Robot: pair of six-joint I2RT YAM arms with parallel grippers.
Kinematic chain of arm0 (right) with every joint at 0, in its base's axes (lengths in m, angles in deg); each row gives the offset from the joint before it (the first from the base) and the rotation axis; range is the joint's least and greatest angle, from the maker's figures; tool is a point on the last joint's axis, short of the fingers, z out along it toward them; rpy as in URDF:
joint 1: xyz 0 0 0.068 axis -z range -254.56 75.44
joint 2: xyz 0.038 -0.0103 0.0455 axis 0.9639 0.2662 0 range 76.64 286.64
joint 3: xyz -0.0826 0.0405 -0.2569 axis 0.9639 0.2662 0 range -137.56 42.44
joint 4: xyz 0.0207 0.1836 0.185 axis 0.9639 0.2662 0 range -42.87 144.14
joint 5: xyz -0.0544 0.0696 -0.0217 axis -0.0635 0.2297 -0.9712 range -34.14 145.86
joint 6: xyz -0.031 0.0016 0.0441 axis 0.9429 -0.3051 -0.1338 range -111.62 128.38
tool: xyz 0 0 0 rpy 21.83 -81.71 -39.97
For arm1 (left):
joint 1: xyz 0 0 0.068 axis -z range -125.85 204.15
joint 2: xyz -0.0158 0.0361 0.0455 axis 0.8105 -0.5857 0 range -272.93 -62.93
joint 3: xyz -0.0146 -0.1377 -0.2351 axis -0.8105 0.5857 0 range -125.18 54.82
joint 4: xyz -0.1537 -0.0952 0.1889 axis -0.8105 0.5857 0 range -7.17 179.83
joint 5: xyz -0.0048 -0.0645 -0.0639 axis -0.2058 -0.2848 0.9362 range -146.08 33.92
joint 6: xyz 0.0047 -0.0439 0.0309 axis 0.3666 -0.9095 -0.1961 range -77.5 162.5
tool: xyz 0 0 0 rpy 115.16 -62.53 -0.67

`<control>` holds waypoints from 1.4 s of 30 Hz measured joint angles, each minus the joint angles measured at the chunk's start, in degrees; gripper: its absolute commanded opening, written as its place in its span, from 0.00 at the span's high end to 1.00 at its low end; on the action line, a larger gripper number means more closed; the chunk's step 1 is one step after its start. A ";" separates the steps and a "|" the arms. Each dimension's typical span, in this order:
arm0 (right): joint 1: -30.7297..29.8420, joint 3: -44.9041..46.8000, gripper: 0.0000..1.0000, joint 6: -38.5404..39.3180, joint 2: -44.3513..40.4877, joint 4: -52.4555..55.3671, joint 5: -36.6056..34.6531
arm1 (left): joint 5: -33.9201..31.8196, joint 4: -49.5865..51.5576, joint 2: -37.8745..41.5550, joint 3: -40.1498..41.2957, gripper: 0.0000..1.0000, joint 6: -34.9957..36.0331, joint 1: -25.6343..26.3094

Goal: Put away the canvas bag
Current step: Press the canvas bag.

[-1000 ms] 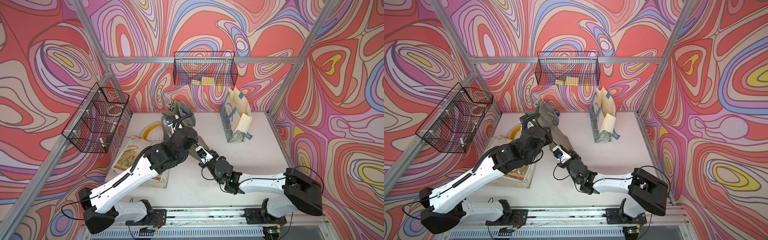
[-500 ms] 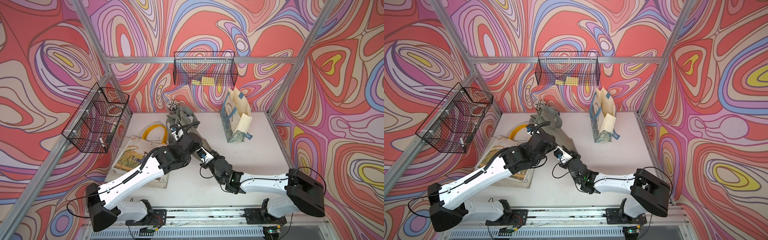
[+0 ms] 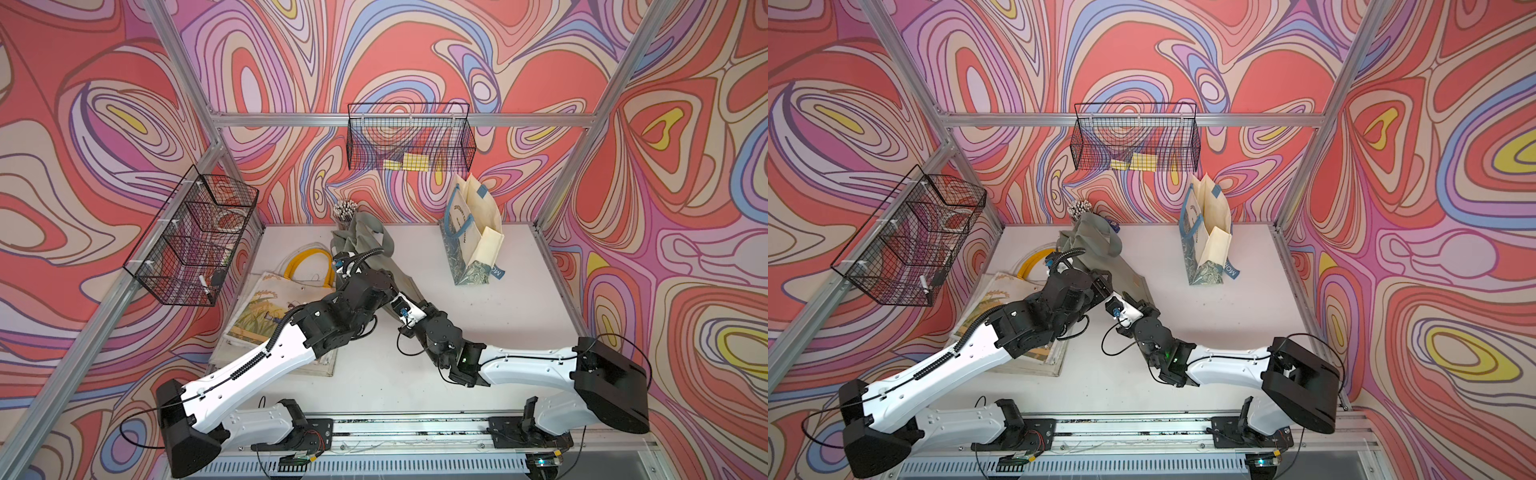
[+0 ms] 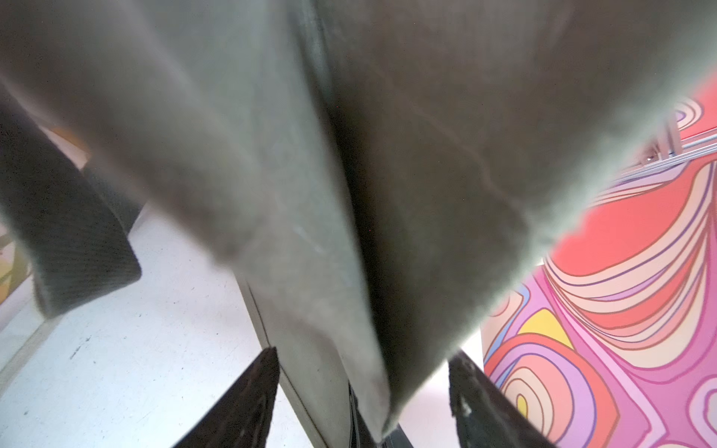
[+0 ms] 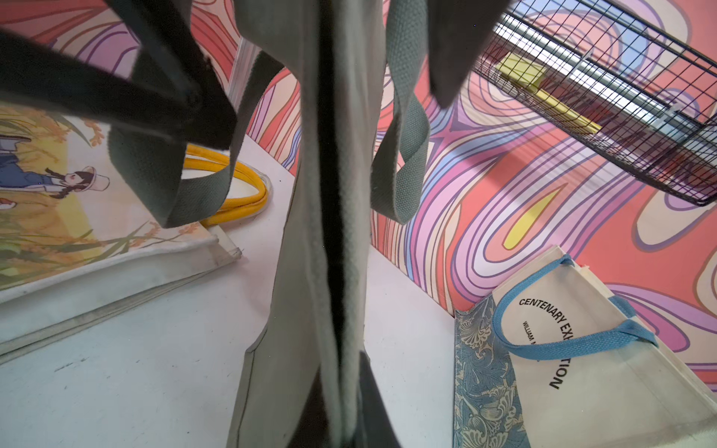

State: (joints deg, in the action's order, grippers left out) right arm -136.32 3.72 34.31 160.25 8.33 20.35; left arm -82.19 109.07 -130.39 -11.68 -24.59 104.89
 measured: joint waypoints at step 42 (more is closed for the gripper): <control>-2.67 -8.20 0.43 -9.09 -19.71 27.12 9.16 | 3.85 2.34 1.14 2.82 1.00 -5.18 -5.75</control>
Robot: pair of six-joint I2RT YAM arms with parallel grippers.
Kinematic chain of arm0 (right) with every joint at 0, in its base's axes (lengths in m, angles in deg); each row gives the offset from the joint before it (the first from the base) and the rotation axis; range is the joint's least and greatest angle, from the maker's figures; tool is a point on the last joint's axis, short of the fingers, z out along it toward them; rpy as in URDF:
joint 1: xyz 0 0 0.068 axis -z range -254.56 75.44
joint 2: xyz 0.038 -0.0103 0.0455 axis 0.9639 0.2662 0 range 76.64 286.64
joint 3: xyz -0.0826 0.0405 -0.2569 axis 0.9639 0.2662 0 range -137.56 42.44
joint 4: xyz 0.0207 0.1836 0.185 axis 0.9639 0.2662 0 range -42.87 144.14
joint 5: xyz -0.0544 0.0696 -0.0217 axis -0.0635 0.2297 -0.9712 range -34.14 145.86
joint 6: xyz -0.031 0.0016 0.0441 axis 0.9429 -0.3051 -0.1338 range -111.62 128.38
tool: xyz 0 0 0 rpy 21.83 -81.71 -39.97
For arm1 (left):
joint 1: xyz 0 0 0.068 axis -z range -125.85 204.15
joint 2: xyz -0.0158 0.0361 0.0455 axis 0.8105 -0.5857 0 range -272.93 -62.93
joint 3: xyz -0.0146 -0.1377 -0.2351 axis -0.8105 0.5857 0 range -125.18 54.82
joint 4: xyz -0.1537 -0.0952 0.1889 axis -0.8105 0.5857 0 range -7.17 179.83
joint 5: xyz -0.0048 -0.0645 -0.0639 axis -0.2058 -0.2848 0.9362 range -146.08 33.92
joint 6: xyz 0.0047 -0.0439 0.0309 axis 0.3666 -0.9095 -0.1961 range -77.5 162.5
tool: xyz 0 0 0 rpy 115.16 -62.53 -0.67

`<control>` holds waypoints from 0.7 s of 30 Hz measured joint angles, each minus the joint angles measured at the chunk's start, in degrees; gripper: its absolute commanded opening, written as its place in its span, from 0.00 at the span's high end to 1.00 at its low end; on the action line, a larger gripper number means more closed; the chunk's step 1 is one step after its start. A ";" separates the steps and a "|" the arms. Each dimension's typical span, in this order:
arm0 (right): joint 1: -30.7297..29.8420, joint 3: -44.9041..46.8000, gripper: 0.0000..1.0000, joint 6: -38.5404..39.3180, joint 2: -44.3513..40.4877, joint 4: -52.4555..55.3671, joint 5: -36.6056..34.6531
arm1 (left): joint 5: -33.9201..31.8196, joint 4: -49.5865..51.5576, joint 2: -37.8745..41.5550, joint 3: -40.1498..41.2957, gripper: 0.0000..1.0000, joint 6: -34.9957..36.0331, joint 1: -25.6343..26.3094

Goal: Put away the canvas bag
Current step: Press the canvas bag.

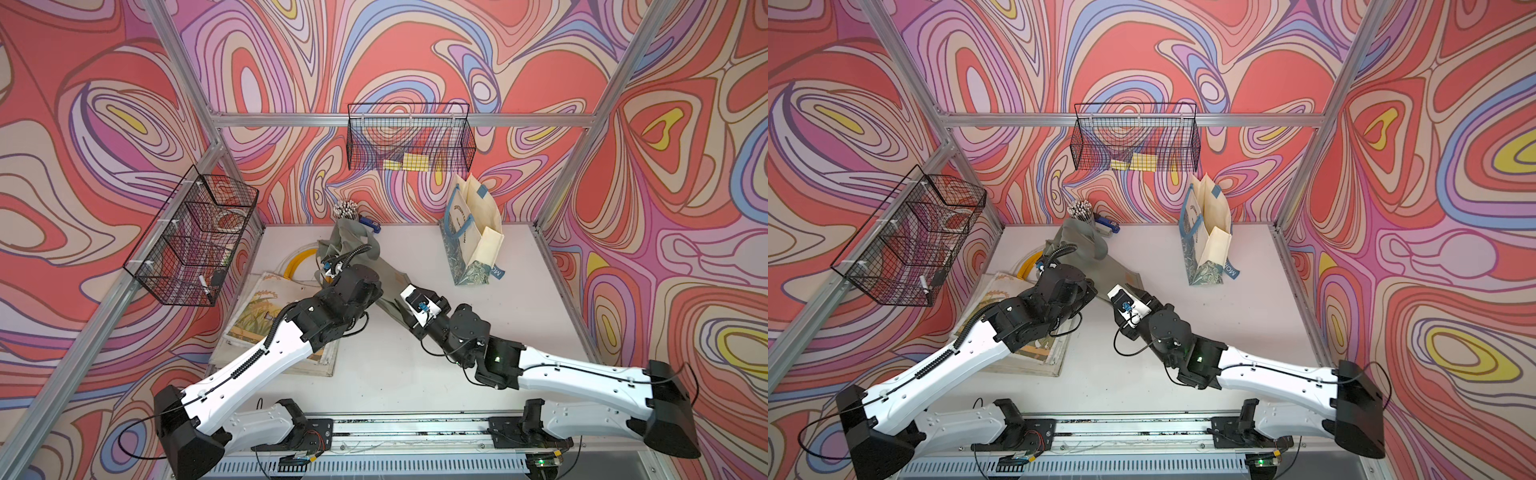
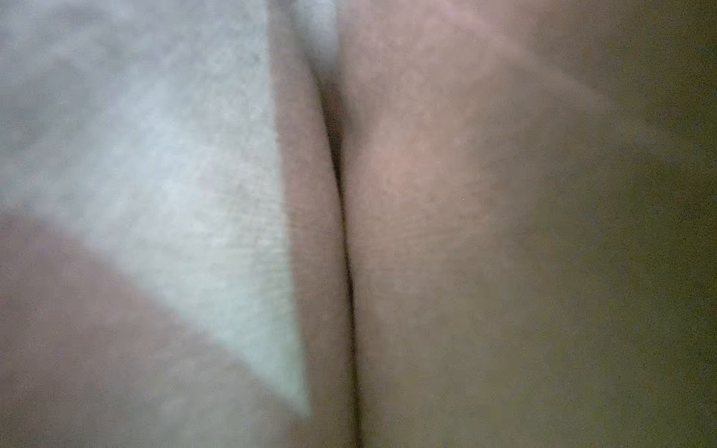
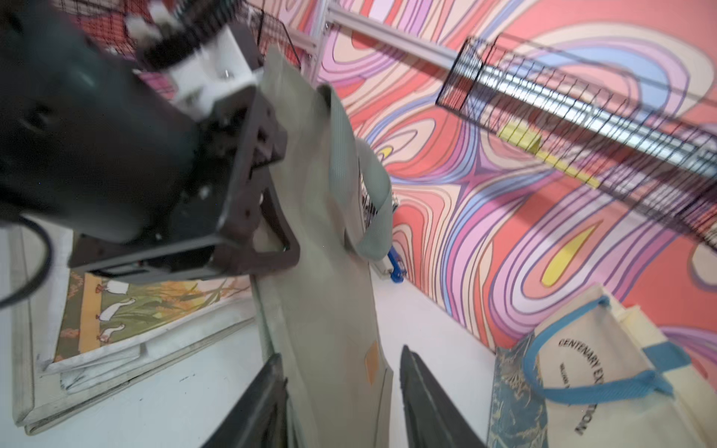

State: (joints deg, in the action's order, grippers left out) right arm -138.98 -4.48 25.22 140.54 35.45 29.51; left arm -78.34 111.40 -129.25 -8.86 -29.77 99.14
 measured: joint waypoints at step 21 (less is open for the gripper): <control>-0.07 6.71 0.03 -4.66 -5.29 18.82 5.16 | 7.93 -6.95 2.05 3.61 1.00 2.01 -2.25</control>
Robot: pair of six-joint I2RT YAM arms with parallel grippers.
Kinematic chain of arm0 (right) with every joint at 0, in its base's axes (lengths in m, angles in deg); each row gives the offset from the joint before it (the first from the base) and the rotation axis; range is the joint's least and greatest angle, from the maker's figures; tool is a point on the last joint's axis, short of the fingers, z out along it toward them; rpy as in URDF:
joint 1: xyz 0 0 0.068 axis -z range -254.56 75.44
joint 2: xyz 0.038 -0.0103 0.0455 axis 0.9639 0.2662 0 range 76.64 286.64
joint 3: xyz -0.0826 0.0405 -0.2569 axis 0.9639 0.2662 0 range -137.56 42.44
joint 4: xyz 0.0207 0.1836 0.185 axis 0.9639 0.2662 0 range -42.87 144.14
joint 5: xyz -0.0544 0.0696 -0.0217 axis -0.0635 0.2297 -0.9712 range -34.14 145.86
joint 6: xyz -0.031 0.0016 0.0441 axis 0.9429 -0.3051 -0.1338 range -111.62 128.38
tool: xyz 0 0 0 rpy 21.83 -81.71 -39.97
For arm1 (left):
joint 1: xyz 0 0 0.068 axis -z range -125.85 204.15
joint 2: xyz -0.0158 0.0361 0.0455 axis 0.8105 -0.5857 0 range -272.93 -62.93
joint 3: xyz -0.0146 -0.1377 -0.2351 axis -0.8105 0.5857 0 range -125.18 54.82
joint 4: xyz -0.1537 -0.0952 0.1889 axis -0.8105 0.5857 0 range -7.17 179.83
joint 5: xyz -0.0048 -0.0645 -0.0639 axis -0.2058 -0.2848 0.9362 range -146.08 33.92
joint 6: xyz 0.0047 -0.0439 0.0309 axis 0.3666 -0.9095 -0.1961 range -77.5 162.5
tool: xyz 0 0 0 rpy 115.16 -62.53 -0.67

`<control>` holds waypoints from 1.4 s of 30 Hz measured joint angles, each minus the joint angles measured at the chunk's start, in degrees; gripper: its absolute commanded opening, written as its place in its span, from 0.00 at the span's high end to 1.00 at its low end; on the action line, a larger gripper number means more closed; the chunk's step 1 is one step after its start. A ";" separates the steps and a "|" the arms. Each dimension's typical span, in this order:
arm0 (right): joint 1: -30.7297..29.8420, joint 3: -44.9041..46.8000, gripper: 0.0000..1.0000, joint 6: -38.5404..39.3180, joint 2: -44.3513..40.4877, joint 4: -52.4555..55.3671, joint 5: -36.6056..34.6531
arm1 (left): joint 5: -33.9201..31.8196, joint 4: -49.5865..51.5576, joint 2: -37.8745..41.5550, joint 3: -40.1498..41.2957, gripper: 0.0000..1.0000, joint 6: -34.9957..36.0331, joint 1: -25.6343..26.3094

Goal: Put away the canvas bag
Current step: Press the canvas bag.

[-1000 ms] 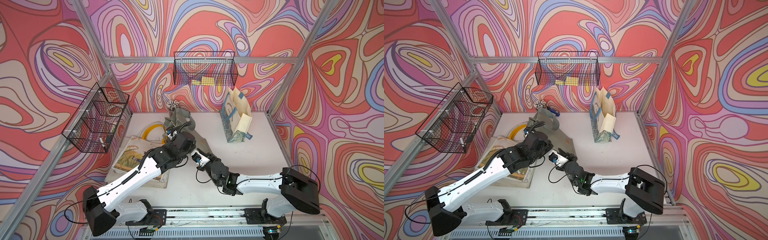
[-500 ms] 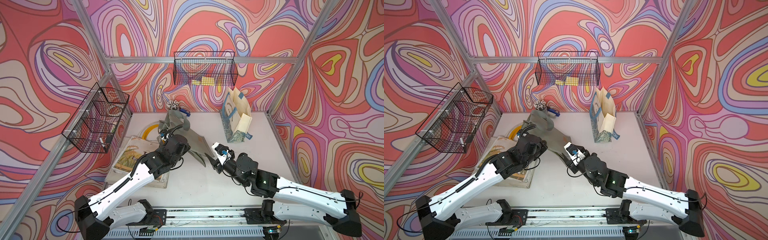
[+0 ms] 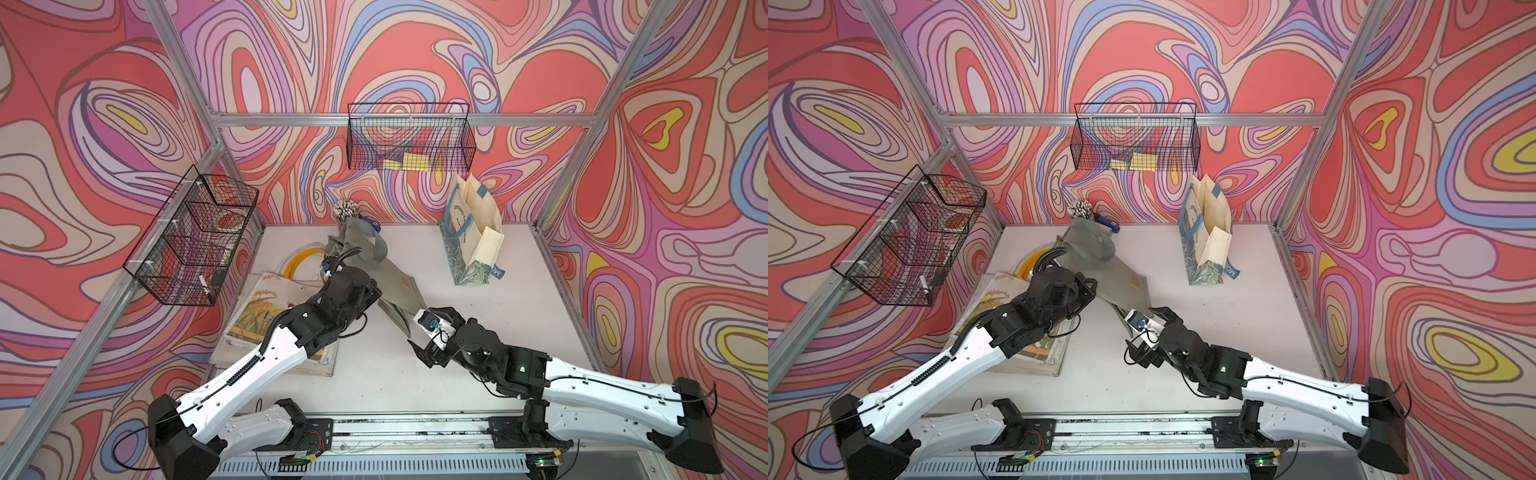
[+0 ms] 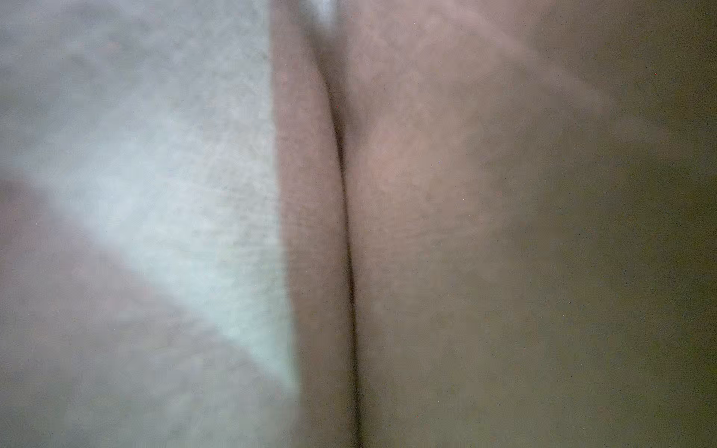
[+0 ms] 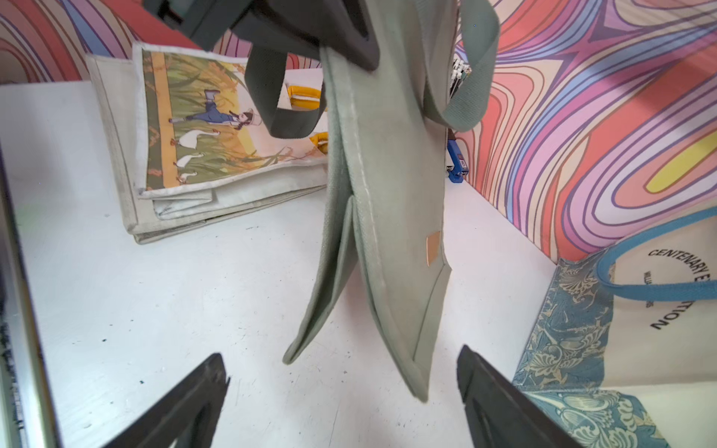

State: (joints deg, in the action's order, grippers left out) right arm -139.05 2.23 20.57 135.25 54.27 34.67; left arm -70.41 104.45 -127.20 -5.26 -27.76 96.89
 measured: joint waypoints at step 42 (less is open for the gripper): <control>8.85 -0.59 1.00 5.25 0.33 -2.47 2.73 | 5.90 3.63 -3.45 -12.72 0.26 30.88 -0.35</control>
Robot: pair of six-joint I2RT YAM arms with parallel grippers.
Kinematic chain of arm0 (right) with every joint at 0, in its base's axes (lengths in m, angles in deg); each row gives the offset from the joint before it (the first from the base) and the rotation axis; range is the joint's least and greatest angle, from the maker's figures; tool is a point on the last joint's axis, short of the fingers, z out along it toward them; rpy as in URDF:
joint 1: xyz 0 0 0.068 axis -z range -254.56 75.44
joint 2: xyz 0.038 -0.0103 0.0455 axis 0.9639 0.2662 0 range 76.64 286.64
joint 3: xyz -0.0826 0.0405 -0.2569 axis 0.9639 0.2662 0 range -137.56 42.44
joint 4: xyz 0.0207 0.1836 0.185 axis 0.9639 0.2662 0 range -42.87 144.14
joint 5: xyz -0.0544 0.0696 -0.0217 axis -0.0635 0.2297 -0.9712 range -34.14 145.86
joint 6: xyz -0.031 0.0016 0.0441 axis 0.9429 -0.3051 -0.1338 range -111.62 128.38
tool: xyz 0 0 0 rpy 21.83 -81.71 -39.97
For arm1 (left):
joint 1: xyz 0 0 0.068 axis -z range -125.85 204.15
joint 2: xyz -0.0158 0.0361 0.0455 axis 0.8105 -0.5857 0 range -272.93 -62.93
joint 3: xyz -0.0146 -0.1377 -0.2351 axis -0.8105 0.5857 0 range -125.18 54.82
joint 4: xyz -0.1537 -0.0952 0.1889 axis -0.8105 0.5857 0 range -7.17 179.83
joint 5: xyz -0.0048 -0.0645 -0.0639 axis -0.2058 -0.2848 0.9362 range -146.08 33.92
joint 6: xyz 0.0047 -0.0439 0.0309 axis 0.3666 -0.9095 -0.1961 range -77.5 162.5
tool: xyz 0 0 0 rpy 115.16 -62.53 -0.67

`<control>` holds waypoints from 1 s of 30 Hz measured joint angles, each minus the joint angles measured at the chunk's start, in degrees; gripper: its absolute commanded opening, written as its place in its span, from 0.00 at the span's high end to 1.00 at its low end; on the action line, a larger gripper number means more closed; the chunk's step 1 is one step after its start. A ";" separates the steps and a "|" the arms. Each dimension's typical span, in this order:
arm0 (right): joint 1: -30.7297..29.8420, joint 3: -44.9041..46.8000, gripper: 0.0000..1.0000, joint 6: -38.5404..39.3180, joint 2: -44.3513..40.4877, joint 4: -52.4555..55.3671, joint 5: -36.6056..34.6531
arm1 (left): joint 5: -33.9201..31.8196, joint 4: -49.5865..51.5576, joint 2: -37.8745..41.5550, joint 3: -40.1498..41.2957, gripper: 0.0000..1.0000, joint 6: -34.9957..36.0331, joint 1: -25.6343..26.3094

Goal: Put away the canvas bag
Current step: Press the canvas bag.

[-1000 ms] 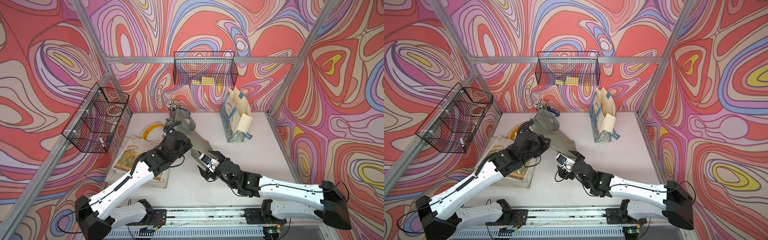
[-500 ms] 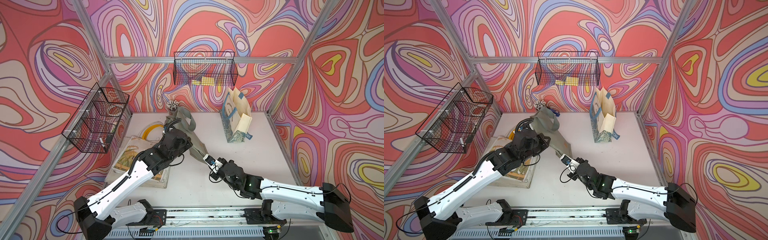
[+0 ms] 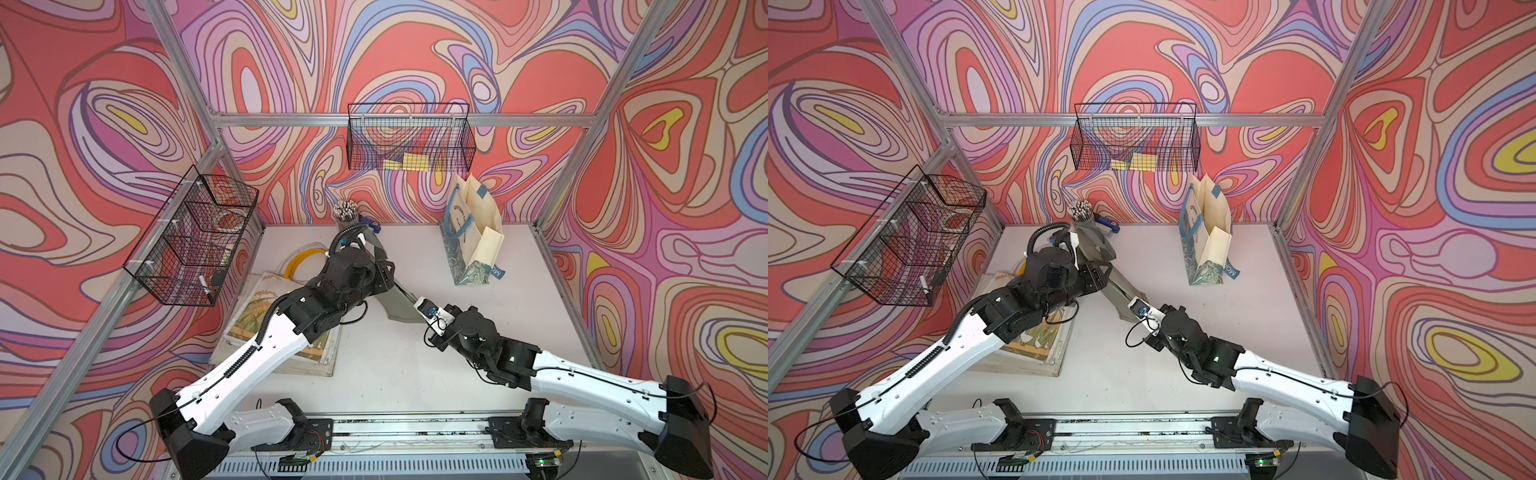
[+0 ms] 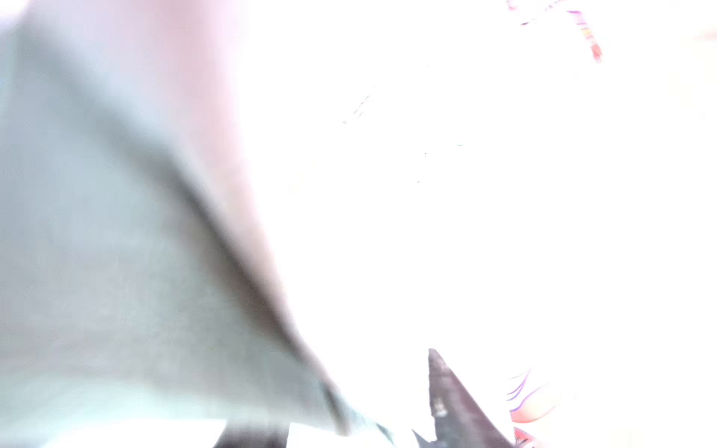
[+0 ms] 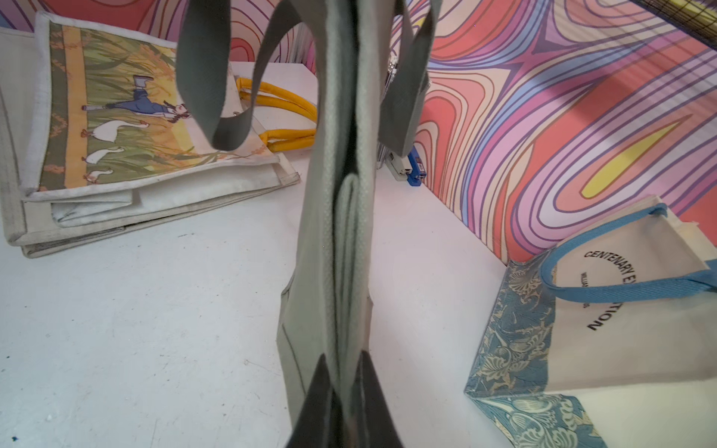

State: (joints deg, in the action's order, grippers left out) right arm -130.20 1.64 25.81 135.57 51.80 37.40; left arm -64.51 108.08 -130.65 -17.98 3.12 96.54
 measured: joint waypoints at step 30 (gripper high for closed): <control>7.23 -27.93 1.00 6.67 2.43 44.50 15.15 | 30.05 9.22 0.52 -4.07 0.20 93.37 2.10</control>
State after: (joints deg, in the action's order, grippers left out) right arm -122.96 -26.29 32.48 138.00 96.30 52.55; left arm -34.45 117.31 -130.13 -22.04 96.49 98.64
